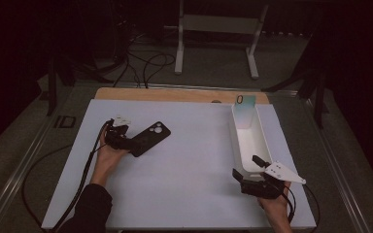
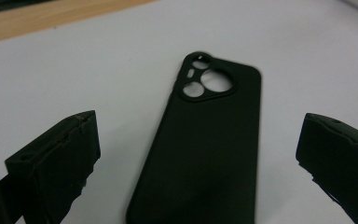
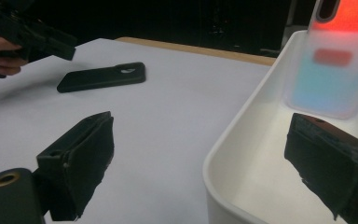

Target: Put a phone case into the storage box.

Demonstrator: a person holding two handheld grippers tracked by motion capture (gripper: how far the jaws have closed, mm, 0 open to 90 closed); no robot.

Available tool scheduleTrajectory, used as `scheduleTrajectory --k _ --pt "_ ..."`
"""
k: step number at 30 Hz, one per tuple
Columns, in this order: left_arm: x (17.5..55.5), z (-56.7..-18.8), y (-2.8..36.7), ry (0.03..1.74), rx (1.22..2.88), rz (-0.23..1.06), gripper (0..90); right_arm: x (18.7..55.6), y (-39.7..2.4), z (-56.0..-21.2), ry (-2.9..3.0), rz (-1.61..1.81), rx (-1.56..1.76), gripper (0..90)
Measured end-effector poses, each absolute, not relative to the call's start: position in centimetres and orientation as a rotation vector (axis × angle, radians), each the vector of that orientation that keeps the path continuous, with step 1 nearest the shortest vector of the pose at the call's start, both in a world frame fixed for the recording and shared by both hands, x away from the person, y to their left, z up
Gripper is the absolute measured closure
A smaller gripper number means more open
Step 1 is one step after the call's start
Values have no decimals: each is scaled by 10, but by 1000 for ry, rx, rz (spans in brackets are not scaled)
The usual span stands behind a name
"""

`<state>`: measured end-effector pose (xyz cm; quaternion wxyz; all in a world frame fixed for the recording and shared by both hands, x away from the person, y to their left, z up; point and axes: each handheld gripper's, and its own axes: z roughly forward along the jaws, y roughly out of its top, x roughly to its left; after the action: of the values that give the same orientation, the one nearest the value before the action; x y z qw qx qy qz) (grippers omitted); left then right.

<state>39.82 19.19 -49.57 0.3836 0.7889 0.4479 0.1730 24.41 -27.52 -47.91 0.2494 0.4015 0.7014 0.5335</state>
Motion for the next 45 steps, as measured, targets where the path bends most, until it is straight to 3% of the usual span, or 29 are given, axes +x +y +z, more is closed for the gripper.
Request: scheduleTrajectory --k 17,22,32,45 --pt "413 -523 178 1185 2108 344 36 245 -277 -480 1909 1462 1105 82" --pt "411 -525 173 1184 2143 335 87 245 -277 -480 1911 1464 1108 82" --pt "404 -524 165 1147 2238 378 112 245 -277 -480 1906 1465 1113 82" --pt "405 -520 162 1217 2238 365 137 244 -277 -479 1903 1458 1113 82"
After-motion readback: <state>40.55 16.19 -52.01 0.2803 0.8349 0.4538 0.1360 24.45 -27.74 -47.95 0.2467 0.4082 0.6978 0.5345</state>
